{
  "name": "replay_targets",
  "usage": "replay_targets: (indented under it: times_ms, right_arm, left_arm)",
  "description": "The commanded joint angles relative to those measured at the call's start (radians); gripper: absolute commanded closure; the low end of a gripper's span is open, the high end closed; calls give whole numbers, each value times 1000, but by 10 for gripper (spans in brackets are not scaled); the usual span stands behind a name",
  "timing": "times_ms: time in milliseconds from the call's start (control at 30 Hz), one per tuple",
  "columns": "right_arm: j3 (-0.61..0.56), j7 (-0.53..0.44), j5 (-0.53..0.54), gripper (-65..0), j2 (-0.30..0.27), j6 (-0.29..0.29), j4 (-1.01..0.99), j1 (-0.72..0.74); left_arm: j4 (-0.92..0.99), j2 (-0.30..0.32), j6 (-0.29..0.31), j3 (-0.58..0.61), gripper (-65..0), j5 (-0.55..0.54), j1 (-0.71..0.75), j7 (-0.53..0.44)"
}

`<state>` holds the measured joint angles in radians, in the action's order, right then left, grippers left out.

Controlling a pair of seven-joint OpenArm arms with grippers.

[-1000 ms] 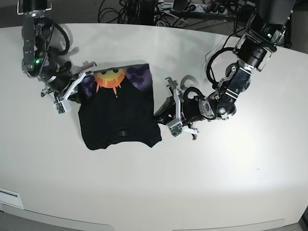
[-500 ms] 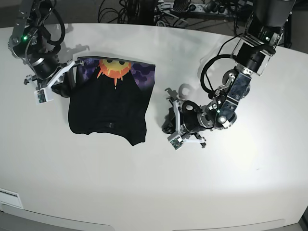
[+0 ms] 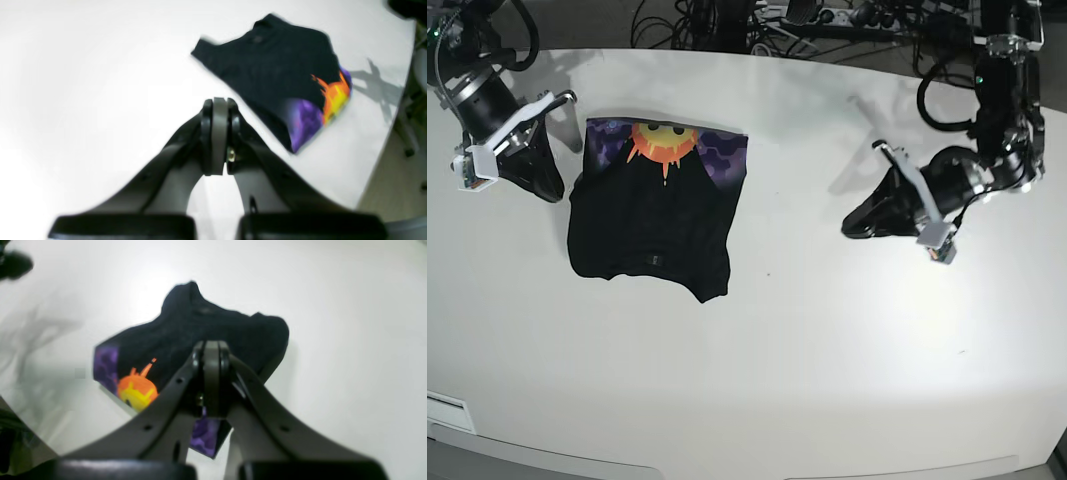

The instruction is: Fold the T-shirt properly

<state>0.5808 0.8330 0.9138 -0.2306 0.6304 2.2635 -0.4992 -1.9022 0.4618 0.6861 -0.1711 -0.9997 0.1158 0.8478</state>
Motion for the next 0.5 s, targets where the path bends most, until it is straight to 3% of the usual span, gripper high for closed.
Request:
replay_targets:
  times_ms: [0, 167, 333, 467]
  right_arm:
    - [34, -17, 28, 0, -14, -4, 31, -19]
    - [183, 36, 124, 0, -8, -20, 93, -128]
    - [293, 111, 206, 0, 55, -19, 93, -258]
    - [314, 168, 216, 0, 116, -16, 93, -370]
  left_arm:
    - [-50, 15, 12, -47, 0, -59, 28, -29]
    - [-214, 45, 6, -232, 0, -117, 248, 6]
    - [-370, 36, -9, -360, 0, -127, 482, 24]
    - [-432, 25, -9, -436, 0, -127, 665, 66]
